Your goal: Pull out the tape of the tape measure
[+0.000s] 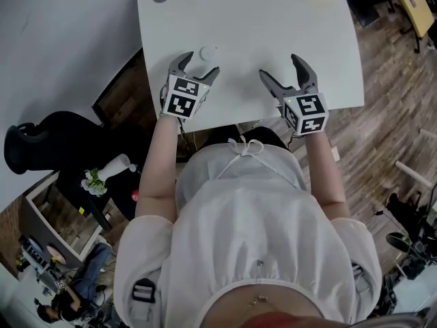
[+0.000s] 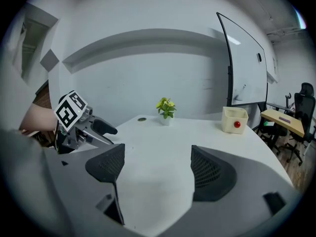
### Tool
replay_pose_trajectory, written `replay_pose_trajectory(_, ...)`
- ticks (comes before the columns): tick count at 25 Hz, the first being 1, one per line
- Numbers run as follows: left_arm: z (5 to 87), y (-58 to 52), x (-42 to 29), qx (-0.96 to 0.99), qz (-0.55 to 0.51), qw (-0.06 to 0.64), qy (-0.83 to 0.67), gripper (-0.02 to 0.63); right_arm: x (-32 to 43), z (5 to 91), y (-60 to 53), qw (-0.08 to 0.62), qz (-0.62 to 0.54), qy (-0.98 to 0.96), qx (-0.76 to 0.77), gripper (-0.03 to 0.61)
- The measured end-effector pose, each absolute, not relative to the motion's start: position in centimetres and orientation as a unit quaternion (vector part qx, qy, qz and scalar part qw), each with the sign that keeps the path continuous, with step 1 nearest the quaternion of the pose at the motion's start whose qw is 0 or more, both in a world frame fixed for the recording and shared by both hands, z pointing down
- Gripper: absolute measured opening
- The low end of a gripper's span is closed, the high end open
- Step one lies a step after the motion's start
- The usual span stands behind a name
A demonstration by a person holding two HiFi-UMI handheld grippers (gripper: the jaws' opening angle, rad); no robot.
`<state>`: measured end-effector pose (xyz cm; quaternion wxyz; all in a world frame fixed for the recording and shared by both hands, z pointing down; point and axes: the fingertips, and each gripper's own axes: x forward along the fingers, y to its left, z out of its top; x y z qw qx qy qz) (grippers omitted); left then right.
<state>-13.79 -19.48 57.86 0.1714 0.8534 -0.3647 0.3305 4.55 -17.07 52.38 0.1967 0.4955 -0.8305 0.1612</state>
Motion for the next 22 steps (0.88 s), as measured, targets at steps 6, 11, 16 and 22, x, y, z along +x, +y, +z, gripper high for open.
replay_pose_trajectory(6, 61.1, -22.1, -12.1, 0.848, 0.389, 0.154, -0.325, 0.344, 4.7, 53.5, -18.3, 0.207, 0.172, -0.826, 0.495, 0.419)
replay_pose_trajectory(11, 63.4, -22.1, -11.6, 0.837, 0.425, 0.169, -0.3, 0.343, 5.0, 53.6, -18.4, 0.209, 0.172, -0.826, 0.494, 0.417)
replay_pose_trajectory(16, 63.7, -22.2, -11.7, 0.836, 0.426, 0.18, -0.294, 0.344, 5.6, 54.1, -18.6, 0.212, 0.176, -0.829, 0.487, 0.414)
replay_pose_trajectory(22, 63.4, -22.0, -11.2, 0.827, 0.441, 0.18, -0.298, 0.27, 6.2, 53.6, -19.9, 0.217, 0.174, -0.842, 0.463, 0.407)
